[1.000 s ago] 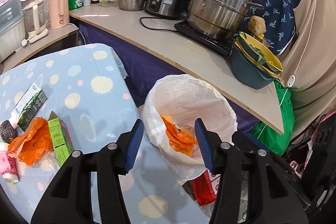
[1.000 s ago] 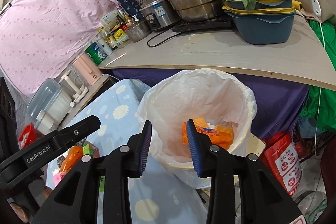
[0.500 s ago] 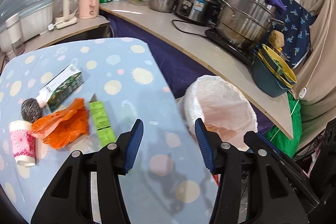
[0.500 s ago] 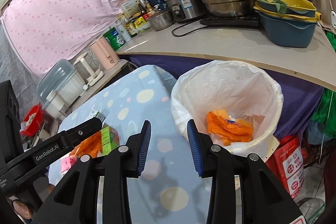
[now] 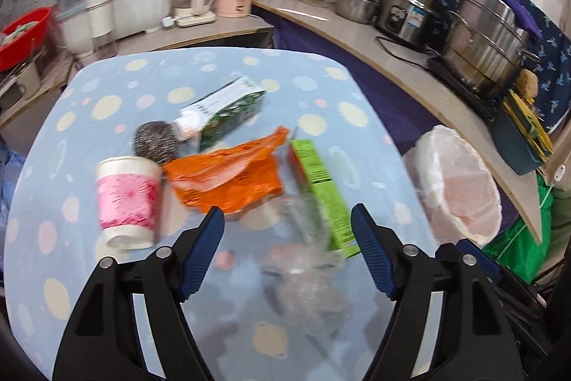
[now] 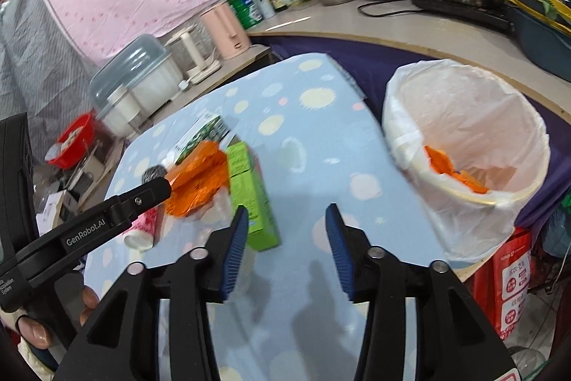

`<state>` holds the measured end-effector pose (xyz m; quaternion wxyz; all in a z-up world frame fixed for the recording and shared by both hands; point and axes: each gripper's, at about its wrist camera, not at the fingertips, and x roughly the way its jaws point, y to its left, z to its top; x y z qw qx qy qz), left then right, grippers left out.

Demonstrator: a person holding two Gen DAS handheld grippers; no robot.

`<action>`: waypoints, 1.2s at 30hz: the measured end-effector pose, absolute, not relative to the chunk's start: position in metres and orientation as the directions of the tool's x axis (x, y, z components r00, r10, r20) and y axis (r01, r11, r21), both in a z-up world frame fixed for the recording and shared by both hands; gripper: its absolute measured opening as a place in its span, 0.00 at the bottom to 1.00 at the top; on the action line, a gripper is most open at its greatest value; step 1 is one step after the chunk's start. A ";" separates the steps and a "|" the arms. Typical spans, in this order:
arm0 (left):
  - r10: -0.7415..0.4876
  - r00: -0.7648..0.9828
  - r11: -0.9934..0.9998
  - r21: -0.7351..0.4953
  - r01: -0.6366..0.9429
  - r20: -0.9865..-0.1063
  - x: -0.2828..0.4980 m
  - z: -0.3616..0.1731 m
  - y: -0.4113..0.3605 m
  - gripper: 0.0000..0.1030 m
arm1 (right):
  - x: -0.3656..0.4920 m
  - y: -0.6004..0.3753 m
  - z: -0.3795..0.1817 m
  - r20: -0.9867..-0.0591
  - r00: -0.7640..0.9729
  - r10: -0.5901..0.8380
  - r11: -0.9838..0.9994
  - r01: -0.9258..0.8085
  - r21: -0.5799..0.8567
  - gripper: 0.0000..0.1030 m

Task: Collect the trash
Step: 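Move both grippers back over the remaining trash on the table, then grasp the clear plastic bag with the right gripper while the left grasps another orange plastic bag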

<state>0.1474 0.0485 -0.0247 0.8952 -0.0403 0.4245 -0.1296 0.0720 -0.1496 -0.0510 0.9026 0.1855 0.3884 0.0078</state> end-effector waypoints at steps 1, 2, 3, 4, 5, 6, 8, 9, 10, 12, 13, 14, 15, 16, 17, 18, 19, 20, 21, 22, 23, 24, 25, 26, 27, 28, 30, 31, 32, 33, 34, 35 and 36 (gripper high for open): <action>-0.252 0.607 0.967 -0.176 0.183 -0.754 0.147 -0.026 0.056 0.68 | 0.073 -0.144 -0.053 -0.704 0.691 0.166 0.933 0.121 0.339 0.46; -0.245 0.607 0.969 -0.175 0.172 -0.756 0.146 -0.028 0.061 0.69 | 0.074 -0.139 -0.055 -0.708 0.684 0.173 0.934 0.114 0.339 0.46; -0.241 0.607 0.970 -0.178 0.164 -0.757 0.145 -0.029 0.067 0.70 | 0.075 -0.133 -0.058 -0.714 0.676 0.183 0.935 0.105 0.340 0.46; -0.235 0.608 0.972 -0.177 0.155 -0.759 0.144 -0.030 0.073 0.71 | 0.077 -0.127 -0.061 -0.720 0.667 0.192 0.936 0.097 0.339 0.47; -0.228 0.609 0.974 -0.174 0.147 -0.760 0.143 -0.031 0.077 0.72 | 0.077 -0.122 -0.063 -0.724 0.661 0.198 0.937 0.090 0.338 0.47; -0.222 0.611 0.975 -0.172 0.140 -0.760 0.143 -0.032 0.081 0.72 | 0.078 -0.116 -0.066 -0.728 0.653 0.206 0.938 0.080 0.338 0.49; -0.211 0.612 0.978 -0.170 0.125 -0.762 0.142 -0.034 0.090 0.72 | 0.079 -0.105 -0.070 -0.735 0.641 0.220 0.940 0.062 0.336 0.52; -0.208 0.610 0.978 -0.172 0.118 -0.765 0.143 -0.035 0.094 0.73 | 0.081 -0.099 -0.073 -0.740 0.633 0.227 0.941 0.053 0.334 0.53; -0.206 0.607 0.978 -0.175 0.110 -0.767 0.143 -0.037 0.097 0.76 | 0.082 -0.094 -0.075 -0.743 0.627 0.233 0.941 0.046 0.334 0.54; -0.201 0.607 0.979 -0.181 0.095 -0.769 0.143 -0.039 0.103 0.78 | 0.085 -0.085 -0.079 -0.750 0.615 0.242 0.944 0.030 0.330 0.57; -0.200 0.605 0.979 -0.183 0.091 -0.770 0.143 -0.041 0.107 0.78 | 0.087 -0.080 -0.082 -0.755 0.608 0.245 0.945 0.024 0.325 0.57; -0.200 0.603 0.979 -0.185 0.089 -0.772 0.143 -0.042 0.109 0.78 | 0.089 -0.076 -0.084 -0.760 0.601 0.247 0.947 0.018 0.322 0.57; -0.198 0.602 0.979 -0.184 0.086 -0.774 0.143 -0.043 0.111 0.78 | 0.090 -0.072 -0.087 -0.764 0.596 0.248 0.948 0.014 0.319 0.57; -0.195 0.600 0.980 -0.182 0.083 -0.776 0.143 -0.044 0.113 0.78 | 0.092 -0.070 -0.089 -0.768 0.589 0.250 0.948 0.011 0.318 0.57; -0.193 0.599 0.980 -0.182 0.079 -0.777 0.144 -0.045 0.115 0.78 | 0.093 -0.069 -0.091 -0.771 0.584 0.252 0.948 0.010 0.317 0.57; -0.192 0.597 0.980 -0.184 0.076 -0.779 0.144 -0.047 0.117 0.79 | 0.095 -0.066 -0.094 -0.776 0.578 0.254 0.949 0.008 0.317 0.57; -0.192 0.594 0.980 -0.186 0.072 -0.781 0.145 -0.048 0.119 0.79 | 0.097 -0.066 -0.096 -0.778 0.574 0.256 0.948 0.007 0.317 0.57; -0.191 0.591 0.980 -0.188 0.067 -0.783 0.146 -0.049 0.121 0.79 | 0.099 -0.065 -0.098 -0.781 0.569 0.258 0.948 0.006 0.317 0.57; -0.192 0.589 0.979 -0.191 0.064 -0.785 0.147 -0.050 0.122 0.79 | 0.100 -0.063 -0.100 -0.784 0.564 0.259 0.949 0.004 0.316 0.57; -0.193 0.587 0.979 -0.194 0.062 -0.786 0.147 -0.051 0.123 0.79 | 0.102 -0.062 -0.101 -0.787 0.560 0.259 0.949 0.003 0.315 0.57; -0.193 0.586 0.979 -0.195 0.062 -0.787 0.148 -0.052 0.124 0.79 | 0.103 -0.061 -0.103 -0.789 0.558 0.258 0.950 0.003 0.313 0.57; -0.194 0.585 0.979 -0.195 0.062 -0.787 0.149 -0.053 0.124 0.79 | 0.105 -0.060 -0.105 -0.792 0.553 0.258 0.950 0.001 0.311 0.57; -0.195 0.584 0.979 -0.195 0.063 -0.788 0.149 -0.053 0.124 0.79 | 0.107 -0.059 -0.107 -0.794 0.550 0.258 0.951 0.001 0.309 0.57; -0.195 0.583 0.979 -0.195 0.064 -0.789 0.150 -0.054 0.124 0.79 | 0.109 -0.058 -0.108 -0.796 0.548 0.258 0.951 -0.001 0.308 0.57; -0.197 0.581 0.979 -0.195 0.066 -0.790 0.152 -0.054 0.123 0.79 | 0.110 -0.057 -0.110 -0.798 0.546 0.257 0.953 -0.004 0.304 0.57; -0.197 0.580 0.979 -0.195 0.067 -0.790 0.152 -0.055 0.123 0.79 | 0.111 -0.056 -0.111 -0.801 0.541 0.257 0.954 -0.007 0.301 0.57; -0.199 0.576 0.978 -0.195 0.070 -0.793 0.153 -0.056 0.122 0.79 | 0.113 -0.055 -0.113 -0.804 0.535 0.260 0.954 -0.012 0.301 0.50; -0.200 0.574 0.978 -0.195 0.071 -0.794 0.154 -0.057 0.121 0.79 | 0.113 -0.056 -0.114 -0.806 0.531 0.263 0.953 -0.013 0.303 0.43; -0.201 0.573 0.978 -0.195 0.073 -0.795 0.155 -0.057 0.121 0.79 | 0.113 -0.056 -0.115 -0.806 0.530 0.265 0.952 -0.012 0.305 0.40; -0.202 0.571 0.978 -0.195 0.075 -0.795 0.156 -0.058 0.120 0.79 | 0.113 -0.057 -0.115 -0.805 0.530 0.266 0.952 -0.012 0.307 0.35; -0.203 0.570 0.978 -0.194 0.077 -0.796 0.156 -0.058 0.119 0.79 | 0.113 -0.058 -0.115 -0.804 0.530 0.269 0.951 -0.015 0.309 0.31; -0.203 0.569 0.978 -0.193 0.078 -0.797 0.157 -0.059 0.118 0.79 | 0.113 -0.058 -0.114 -0.801 0.533 0.272 0.951 -0.019 0.310 0.28; -0.203 0.568 0.978 -0.192 0.080 -0.798 0.158 -0.060 0.117 0.79 | 0.112 -0.058 -0.112 -0.799 0.538 0.270 0.951 -0.021 0.307 0.24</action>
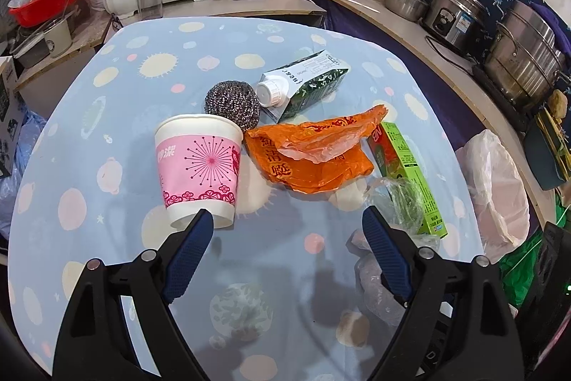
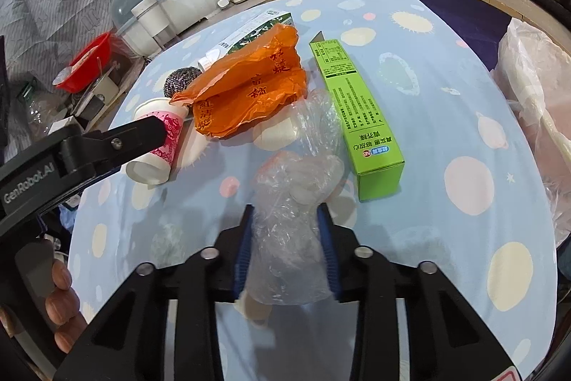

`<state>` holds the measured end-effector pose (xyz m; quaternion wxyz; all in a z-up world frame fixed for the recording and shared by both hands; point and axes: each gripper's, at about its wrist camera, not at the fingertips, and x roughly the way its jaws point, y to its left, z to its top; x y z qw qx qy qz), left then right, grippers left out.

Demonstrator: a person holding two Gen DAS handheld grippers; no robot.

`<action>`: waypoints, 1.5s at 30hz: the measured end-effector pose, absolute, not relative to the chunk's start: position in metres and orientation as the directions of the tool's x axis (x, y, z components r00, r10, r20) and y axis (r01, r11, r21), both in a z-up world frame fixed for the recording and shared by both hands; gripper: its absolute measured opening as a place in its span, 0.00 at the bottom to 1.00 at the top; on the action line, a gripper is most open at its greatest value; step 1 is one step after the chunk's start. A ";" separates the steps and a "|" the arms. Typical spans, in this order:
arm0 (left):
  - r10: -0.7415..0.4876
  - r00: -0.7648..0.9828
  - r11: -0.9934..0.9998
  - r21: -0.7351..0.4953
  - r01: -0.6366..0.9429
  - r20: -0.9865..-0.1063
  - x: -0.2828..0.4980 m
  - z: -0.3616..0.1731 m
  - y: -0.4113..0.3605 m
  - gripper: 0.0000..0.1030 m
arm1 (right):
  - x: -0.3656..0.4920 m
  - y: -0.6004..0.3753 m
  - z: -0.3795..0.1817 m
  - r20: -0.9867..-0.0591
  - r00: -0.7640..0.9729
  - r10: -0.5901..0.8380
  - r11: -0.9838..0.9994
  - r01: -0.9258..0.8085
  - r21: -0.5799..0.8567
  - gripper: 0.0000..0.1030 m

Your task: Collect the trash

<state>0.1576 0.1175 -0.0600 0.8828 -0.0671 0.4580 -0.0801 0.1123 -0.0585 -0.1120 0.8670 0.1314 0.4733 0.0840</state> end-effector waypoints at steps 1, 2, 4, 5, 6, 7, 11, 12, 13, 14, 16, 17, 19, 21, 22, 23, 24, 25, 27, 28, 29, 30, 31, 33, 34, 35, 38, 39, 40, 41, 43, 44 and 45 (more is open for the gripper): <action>-0.204 0.566 0.978 -0.192 0.082 -0.799 0.158 -0.060 0.116 0.79 | 0.111 -0.059 -0.110 -0.794 0.545 0.268 0.952 -0.024 0.305 0.21; -0.204 0.565 0.978 -0.191 0.083 -0.799 0.159 -0.061 0.116 0.79 | 0.110 -0.060 -0.107 -0.789 0.552 0.270 0.952 -0.027 0.306 0.20; -0.204 0.564 0.978 -0.188 0.087 -0.800 0.160 -0.062 0.113 0.79 | 0.109 -0.062 -0.099 -0.774 0.571 0.273 0.950 -0.032 0.311 0.17; -0.204 0.564 0.978 -0.187 0.089 -0.800 0.161 -0.062 0.112 0.79 | 0.108 -0.064 -0.094 -0.767 0.581 0.273 0.949 -0.031 0.314 0.16; -0.204 0.564 0.979 -0.185 0.091 -0.800 0.162 -0.062 0.111 0.79 | 0.107 -0.067 -0.089 -0.758 0.592 0.273 0.947 -0.029 0.319 0.16; -0.202 0.566 0.979 -0.181 0.094 -0.800 0.164 -0.062 0.109 0.79 | 0.107 -0.071 -0.084 -0.749 0.604 0.272 0.946 -0.023 0.324 0.16; -0.200 0.576 0.980 -0.173 0.102 -0.793 0.171 -0.059 0.105 0.79 | 0.106 -0.088 -0.064 -0.716 0.650 0.254 0.940 0.008 0.341 0.16; -0.197 0.579 0.980 -0.168 0.103 -0.791 0.173 -0.058 0.104 0.79 | 0.107 -0.093 -0.061 -0.711 0.658 0.246 0.939 0.019 0.342 0.16; -0.193 0.583 0.981 -0.162 0.106 -0.789 0.176 -0.058 0.102 0.79 | 0.107 -0.097 -0.058 -0.708 0.665 0.240 0.938 0.030 0.345 0.16; -0.193 0.587 0.981 -0.157 0.112 -0.787 0.179 -0.058 0.101 0.79 | 0.109 -0.102 -0.055 -0.706 0.669 0.234 0.936 0.041 0.349 0.16; -0.184 0.592 0.983 -0.139 0.121 -0.784 0.185 -0.058 0.098 0.79 | 0.111 -0.111 -0.052 -0.701 0.678 0.221 0.932 0.065 0.356 0.16; -0.183 0.593 0.983 -0.135 0.125 -0.784 0.188 -0.059 0.096 0.79 | 0.113 -0.115 -0.051 -0.700 0.681 0.215 0.931 0.073 0.357 0.16; -0.182 0.596 0.983 -0.125 0.136 -0.782 0.193 -0.060 0.093 0.79 | 0.117 -0.122 -0.050 -0.698 0.686 0.205 0.929 0.088 0.360 0.16; -0.179 0.597 0.982 -0.110 0.152 -0.782 0.198 -0.063 0.089 0.79 | 0.121 -0.127 -0.050 -0.696 0.689 0.202 0.925 0.100 0.367 0.16; -0.176 0.598 0.982 -0.097 0.162 -0.782 0.201 -0.064 0.087 0.79 | 0.123 -0.129 -0.051 -0.696 0.690 0.200 0.924 0.105 0.369 0.16; -0.170 0.599 0.982 -0.084 0.170 -0.782 0.203 -0.066 0.085 0.79 | 0.125 -0.131 -0.051 -0.696 0.690 0.199 0.922 0.109 0.371 0.16; -0.167 0.600 0.981 -0.072 0.179 -0.783 0.206 -0.068 0.083 0.79 | 0.129 -0.133 -0.052 -0.697 0.690 0.198 0.921 0.113 0.373 0.16; -0.164 0.598 0.980 -0.059 0.190 -0.784 0.208 -0.070 0.080 0.78 | 0.131 -0.134 -0.053 -0.697 0.690 0.197 0.920 0.116 0.375 0.16; -0.164 0.594 0.977 -0.044 0.210 -0.788 0.212 -0.074 0.076 0.73 | 0.136 -0.136 -0.055 -0.699 0.687 0.198 0.917 0.122 0.381 0.16; -0.163 0.590 0.975 -0.036 0.220 -0.791 0.215 -0.076 0.073 0.72 | 0.138 -0.137 -0.056 -0.700 0.686 0.199 0.915 0.126 0.383 0.16; -0.164 0.586 0.973 -0.032 0.229 -0.793 0.217 -0.079 0.072 0.67 | 0.139 -0.138 -0.057 -0.701 0.685 0.199 0.913 0.130 0.386 0.16; -0.168 0.581 0.971 -0.033 0.236 -0.797 0.219 -0.081 0.070 0.62 | 0.141 -0.139 -0.058 -0.702 0.684 0.198 0.912 0.134 0.388 0.16; -0.173 0.571 0.970 -0.037 0.241 -0.802 0.222 -0.083 0.069 0.59 | 0.143 -0.140 -0.060 -0.704 0.683 0.196 0.912 0.138 0.387 0.16; -0.190 0.552 0.967 -0.058 0.248 -0.812 0.227 -0.086 0.068 0.44 | 0.146 -0.141 -0.062 -0.706 0.680 0.196 0.909 0.144 0.391 0.16; -0.194 0.546 0.967 -0.064 0.248 -0.815 0.228 -0.087 0.068 0.40 | 0.146 -0.141 -0.063 -0.708 0.679 0.195 0.909 0.147 0.391 0.16; -0.198 0.540 0.966 -0.069 0.250 -0.818 0.229 -0.088 0.067 0.32 | 0.147 -0.142 -0.064 -0.709 0.678 0.194 0.909 0.149 0.390 0.16; -0.215 0.527 0.963 -0.087 0.256 -0.822 0.229 -0.089 0.067 0.12 | 0.147 -0.143 -0.066 -0.712 0.675 0.193 0.907 0.154 0.392 0.16; -0.221 0.523 0.961 -0.094 0.259 -0.823 0.228 -0.088 0.067 0.08 | 0.147 -0.143 -0.066 -0.712 0.675 0.193 0.907 0.155 0.392 0.16; -0.224 0.524 0.961 -0.097 0.258 -0.822 0.226 -0.087 0.066 0.07 | 0.147 -0.143 -0.065 -0.712 0.675 0.193 0.907 0.155 0.392 0.16; -0.228 0.526 0.960 -0.101 0.260 -0.819 0.224 -0.085 0.066 0.05 | 0.147 -0.143 -0.065 -0.711 0.676 0.192 0.907 0.155 0.392 0.16; -0.233 0.535 0.960 -0.104 0.261 -0.812 0.219 -0.080 0.066 0.03 | 0.146 -0.143 -0.063 -0.708 0.679 0.193 0.906 0.153 0.394 0.16; -0.237 0.539 0.959 -0.107 0.262 -0.808 0.216 -0.077 0.066 0.02 | 0.144 -0.142 -0.062 -0.706 0.682 0.193 0.906 0.152 0.394 0.16; -0.241 0.542 0.959 -0.110 0.263 -0.805 0.214 -0.074 0.066 0.01 | 0.143 -0.143 -0.061 -0.704 0.684 0.194 0.906 0.150 0.395 0.16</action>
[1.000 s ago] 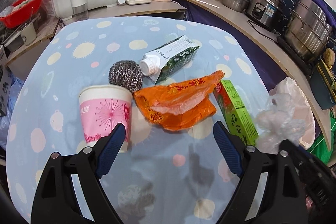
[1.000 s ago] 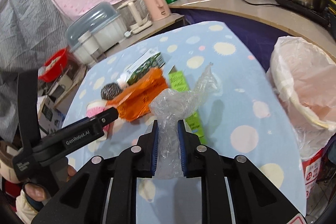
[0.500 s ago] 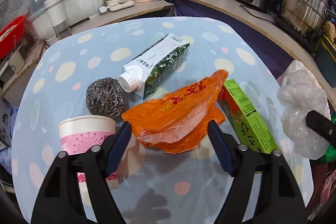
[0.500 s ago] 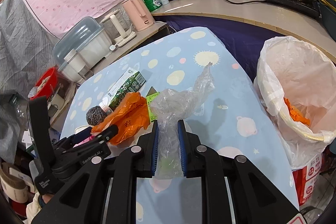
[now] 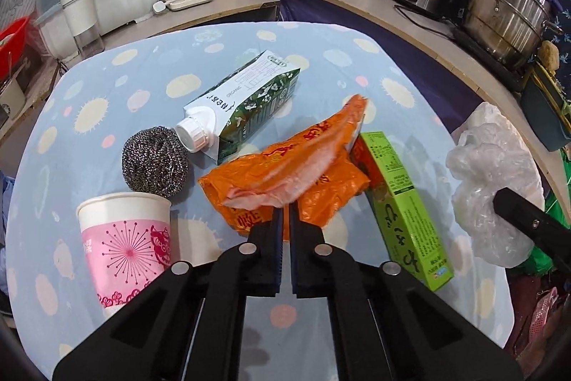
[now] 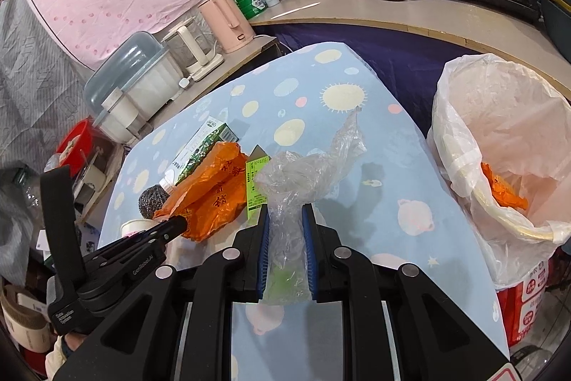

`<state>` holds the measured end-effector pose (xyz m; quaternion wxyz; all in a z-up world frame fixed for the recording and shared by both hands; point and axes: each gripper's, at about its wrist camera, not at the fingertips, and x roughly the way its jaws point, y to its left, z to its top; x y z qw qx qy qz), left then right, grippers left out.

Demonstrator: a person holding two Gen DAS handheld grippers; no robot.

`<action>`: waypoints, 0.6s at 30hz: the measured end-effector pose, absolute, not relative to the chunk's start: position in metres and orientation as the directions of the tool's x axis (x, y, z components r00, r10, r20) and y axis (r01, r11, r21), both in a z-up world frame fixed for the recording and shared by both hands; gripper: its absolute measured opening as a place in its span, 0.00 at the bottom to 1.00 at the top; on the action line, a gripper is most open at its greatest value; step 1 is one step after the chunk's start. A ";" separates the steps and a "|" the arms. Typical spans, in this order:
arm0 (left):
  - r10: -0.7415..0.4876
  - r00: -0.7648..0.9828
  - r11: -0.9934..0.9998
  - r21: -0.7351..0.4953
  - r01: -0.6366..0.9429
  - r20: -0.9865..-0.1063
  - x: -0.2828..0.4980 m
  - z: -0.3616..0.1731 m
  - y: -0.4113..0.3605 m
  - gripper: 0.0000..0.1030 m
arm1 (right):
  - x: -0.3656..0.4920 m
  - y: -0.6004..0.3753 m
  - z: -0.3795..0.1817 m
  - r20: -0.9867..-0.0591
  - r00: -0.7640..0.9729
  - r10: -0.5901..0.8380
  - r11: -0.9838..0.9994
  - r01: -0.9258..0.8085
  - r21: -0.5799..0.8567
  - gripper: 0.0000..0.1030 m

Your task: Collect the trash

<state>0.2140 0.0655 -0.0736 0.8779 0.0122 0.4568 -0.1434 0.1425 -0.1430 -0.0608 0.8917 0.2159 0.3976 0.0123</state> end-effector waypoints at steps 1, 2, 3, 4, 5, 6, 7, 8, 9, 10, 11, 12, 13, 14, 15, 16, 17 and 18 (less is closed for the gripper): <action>-0.245 0.544 0.958 -0.114 0.264 -0.803 0.211 -0.070 0.065 0.01 | 0.141 -0.143 -0.060 -0.701 0.686 0.194 0.906 0.148 0.396 0.16; -0.252 0.546 0.957 -0.121 0.265 -0.799 0.208 -0.067 0.066 0.00 | 0.139 -0.143 -0.058 -0.698 0.688 0.195 0.906 0.147 0.398 0.16; -0.261 0.547 0.955 -0.130 0.266 -0.795 0.205 -0.063 0.066 0.00 | 0.136 -0.143 -0.056 -0.694 0.692 0.196 0.905 0.144 0.400 0.16; -0.270 0.549 0.953 -0.139 0.268 -0.791 0.201 -0.059 0.067 0.00 | 0.134 -0.144 -0.055 -0.691 0.696 0.196 0.905 0.142 0.400 0.16; -0.275 0.552 0.952 -0.143 0.269 -0.788 0.198 -0.056 0.068 0.00 | 0.131 -0.144 -0.053 -0.688 0.699 0.197 0.905 0.140 0.401 0.16; -0.282 0.555 0.951 -0.149 0.272 -0.783 0.194 -0.052 0.069 0.00 | 0.129 -0.145 -0.051 -0.683 0.703 0.197 0.905 0.138 0.403 0.16; -0.286 0.556 0.949 -0.153 0.274 -0.780 0.191 -0.049 0.070 0.00 | 0.126 -0.145 -0.049 -0.680 0.707 0.196 0.905 0.137 0.403 0.16; -0.290 0.558 0.949 -0.157 0.275 -0.777 0.188 -0.046 0.070 0.00 | 0.123 -0.145 -0.047 -0.676 0.710 0.196 0.905 0.135 0.404 0.16; -0.296 0.559 0.947 -0.164 0.275 -0.774 0.184 -0.043 0.072 0.00 | 0.121 -0.146 -0.046 -0.673 0.713 0.196 0.904 0.134 0.405 0.16; -0.301 0.558 0.947 -0.171 0.273 -0.773 0.182 -0.042 0.073 0.00 | 0.118 -0.146 -0.044 -0.670 0.716 0.196 0.904 0.134 0.406 0.16; -0.305 0.555 0.946 -0.178 0.271 -0.774 0.180 -0.041 0.075 0.00 | 0.116 -0.146 -0.043 -0.668 0.718 0.195 0.904 0.133 0.407 0.16; -0.306 0.554 0.946 -0.182 0.268 -0.774 0.178 -0.041 0.076 0.00 | 0.114 -0.147 -0.042 -0.666 0.720 0.195 0.903 0.133 0.408 0.16; -0.303 0.556 0.947 -0.182 0.263 -0.774 0.177 -0.042 0.077 0.00 | 0.112 -0.147 -0.042 -0.665 0.721 0.195 0.903 0.133 0.408 0.16; -0.297 0.557 0.950 -0.181 0.254 -0.775 0.177 -0.042 0.078 0.01 | 0.111 -0.148 -0.042 -0.664 0.722 0.194 0.903 0.133 0.409 0.16; -0.296 0.553 0.951 -0.188 0.244 -0.779 0.179 -0.044 0.080 0.03 | 0.110 -0.149 -0.042 -0.664 0.722 0.194 0.903 0.133 0.409 0.16; -0.299 0.543 0.951 -0.198 0.236 -0.785 0.181 -0.045 0.082 0.07 | 0.110 -0.150 -0.042 -0.664 0.722 0.194 0.902 0.135 0.411 0.16; -0.303 0.536 0.951 -0.211 0.228 -0.788 0.184 -0.046 0.084 0.23 | 0.110 -0.152 -0.042 -0.664 0.722 0.195 0.901 0.136 0.413 0.16; -0.304 0.537 0.951 -0.218 0.218 -0.787 0.186 -0.046 0.086 0.42 | 0.110 -0.153 -0.042 -0.663 0.723 0.194 0.899 0.139 0.415 0.16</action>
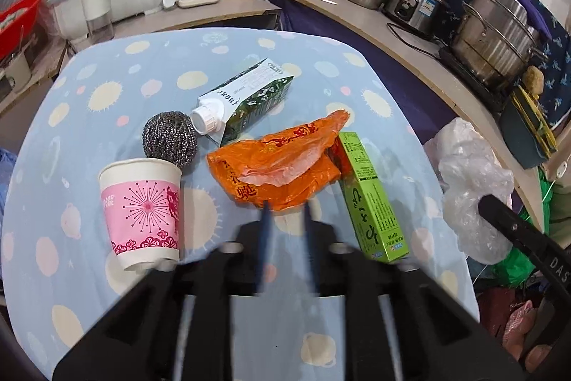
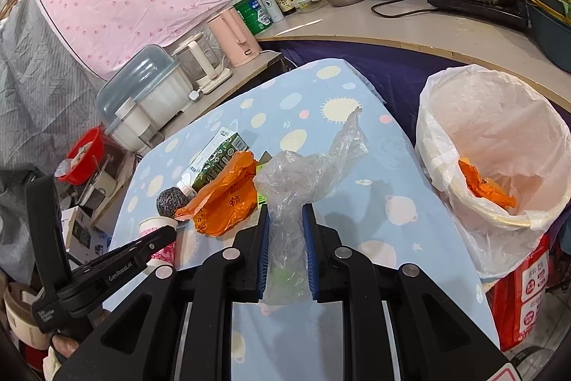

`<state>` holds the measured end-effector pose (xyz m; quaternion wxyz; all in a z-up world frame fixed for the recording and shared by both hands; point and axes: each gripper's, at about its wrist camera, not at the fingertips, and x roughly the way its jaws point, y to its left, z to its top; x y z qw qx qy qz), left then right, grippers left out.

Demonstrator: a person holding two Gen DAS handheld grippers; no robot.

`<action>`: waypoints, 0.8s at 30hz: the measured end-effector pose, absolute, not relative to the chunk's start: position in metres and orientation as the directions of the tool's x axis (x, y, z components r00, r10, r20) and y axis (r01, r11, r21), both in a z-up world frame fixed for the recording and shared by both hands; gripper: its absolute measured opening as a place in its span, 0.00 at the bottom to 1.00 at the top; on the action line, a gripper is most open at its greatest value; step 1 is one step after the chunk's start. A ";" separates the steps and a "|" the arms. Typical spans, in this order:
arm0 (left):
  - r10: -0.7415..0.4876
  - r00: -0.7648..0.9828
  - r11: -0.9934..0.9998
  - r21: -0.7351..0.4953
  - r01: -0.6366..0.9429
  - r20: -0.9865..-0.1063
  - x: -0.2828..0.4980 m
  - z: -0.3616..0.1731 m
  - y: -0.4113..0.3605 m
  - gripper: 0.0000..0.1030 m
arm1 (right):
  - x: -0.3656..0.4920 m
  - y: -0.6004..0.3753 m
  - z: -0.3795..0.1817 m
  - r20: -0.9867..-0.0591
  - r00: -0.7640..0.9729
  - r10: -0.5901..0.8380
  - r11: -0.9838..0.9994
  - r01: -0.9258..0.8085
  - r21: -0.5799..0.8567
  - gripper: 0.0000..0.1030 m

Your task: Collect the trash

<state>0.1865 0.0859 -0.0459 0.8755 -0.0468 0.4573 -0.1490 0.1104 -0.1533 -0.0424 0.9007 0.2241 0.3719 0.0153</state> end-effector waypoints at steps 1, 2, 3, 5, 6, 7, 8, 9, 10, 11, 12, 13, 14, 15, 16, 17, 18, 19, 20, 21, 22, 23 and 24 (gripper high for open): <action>-0.299 0.550 0.953 -0.221 0.205 -0.780 0.189 -0.044 0.088 0.48 | 0.111 -0.154 -0.043 -0.663 0.723 0.194 0.898 0.141 0.417 0.16; -0.297 0.564 0.954 -0.222 0.199 -0.770 0.192 -0.041 0.088 0.53 | 0.112 -0.155 -0.044 -0.664 0.722 0.193 0.898 0.143 0.417 0.16; -0.302 0.571 0.953 -0.223 0.205 -0.763 0.197 -0.038 0.087 0.54 | 0.114 -0.157 -0.044 -0.665 0.722 0.191 0.897 0.147 0.416 0.16; -0.309 0.574 0.951 -0.232 0.206 -0.759 0.208 -0.034 0.084 0.59 | 0.118 -0.159 -0.046 -0.667 0.720 0.190 0.896 0.151 0.418 0.16; -0.313 0.578 0.950 -0.239 0.203 -0.753 0.215 -0.033 0.083 0.62 | 0.120 -0.159 -0.047 -0.669 0.719 0.188 0.895 0.154 0.418 0.16; -0.318 0.581 0.948 -0.245 0.203 -0.749 0.223 -0.033 0.080 0.64 | 0.122 -0.160 -0.048 -0.670 0.718 0.188 0.895 0.156 0.418 0.16; -0.323 0.575 0.946 -0.251 0.204 -0.751 0.233 -0.036 0.077 0.65 | 0.124 -0.161 -0.049 -0.672 0.716 0.188 0.894 0.158 0.419 0.16; -0.323 0.567 0.946 -0.253 0.201 -0.758 0.240 -0.040 0.074 0.65 | 0.126 -0.161 -0.050 -0.674 0.714 0.188 0.894 0.160 0.419 0.17; -0.325 0.553 0.946 -0.259 0.198 -0.767 0.250 -0.048 0.070 0.65 | 0.127 -0.162 -0.051 -0.676 0.713 0.187 0.894 0.162 0.418 0.16; -0.317 0.537 0.948 -0.252 0.193 -0.782 0.258 -0.057 0.066 0.64 | 0.129 -0.163 -0.052 -0.679 0.710 0.186 0.894 0.164 0.416 0.16; -0.304 0.527 0.952 -0.239 0.189 -0.794 0.261 -0.064 0.063 0.62 | 0.130 -0.164 -0.053 -0.681 0.708 0.185 0.894 0.166 0.416 0.17; -0.294 0.516 0.955 -0.226 0.191 -0.804 0.265 -0.072 0.059 0.62 | 0.131 -0.165 -0.054 -0.684 0.706 0.184 0.894 0.169 0.414 0.17; -0.280 0.509 0.959 -0.212 0.189 -0.814 0.265 -0.081 0.056 0.62 | 0.132 -0.167 -0.055 -0.686 0.704 0.182 0.894 0.172 0.413 0.17; -0.264 0.499 0.963 -0.199 0.182 -0.825 0.266 -0.089 0.055 0.62 | 0.133 -0.168 -0.057 -0.689 0.702 0.180 0.894 0.175 0.413 0.17; -0.257 0.482 0.965 -0.195 0.176 -0.838 0.266 -0.098 0.054 0.62 | 0.134 -0.169 -0.058 -0.691 0.701 0.180 0.894 0.177 0.412 0.17; -0.250 0.471 0.967 -0.192 0.168 -0.846 0.264 -0.106 0.054 0.62 | 0.134 -0.170 -0.059 -0.693 0.699 0.178 0.893 0.180 0.412 0.17; -0.239 0.476 0.969 -0.180 0.167 -0.846 0.261 -0.111 0.054 0.62 | 0.135 -0.171 -0.060 -0.695 0.696 0.178 0.893 0.183 0.412 0.17; -0.221 0.500 0.972 -0.149 0.180 -0.837 0.256 -0.112 0.051 0.62 | 0.136 -0.172 -0.061 -0.697 0.695 0.177 0.893 0.185 0.411 0.17; -0.205 0.511 0.974 -0.122 0.191 -0.835 0.251 -0.113 0.048 0.62 | 0.136 -0.173 -0.062 -0.699 0.693 0.177 0.893 0.186 0.410 0.17; -0.193 0.515 0.974 -0.100 0.203 -0.835 0.248 -0.114 0.044 0.62 | 0.137 -0.173 -0.063 -0.701 0.691 0.177 0.893 0.186 0.410 0.17; -0.177 0.523 0.974 -0.072 0.214 -0.834 0.243 -0.115 0.040 0.61 | 0.138 -0.172 -0.064 -0.702 0.689 0.178 0.893 0.186 0.410 0.17; -0.159 0.531 0.973 -0.039 0.229 -0.833 0.239 -0.117 0.036 0.59 | 0.139 -0.172 -0.064 -0.703 0.689 0.180 0.893 0.185 0.410 0.17; -0.145 0.538 0.970 -0.013 0.242 -0.831 0.234 -0.118 0.032 0.58 | 0.139 -0.171 -0.064 -0.703 0.688 0.181 0.893 0.184 0.410 0.17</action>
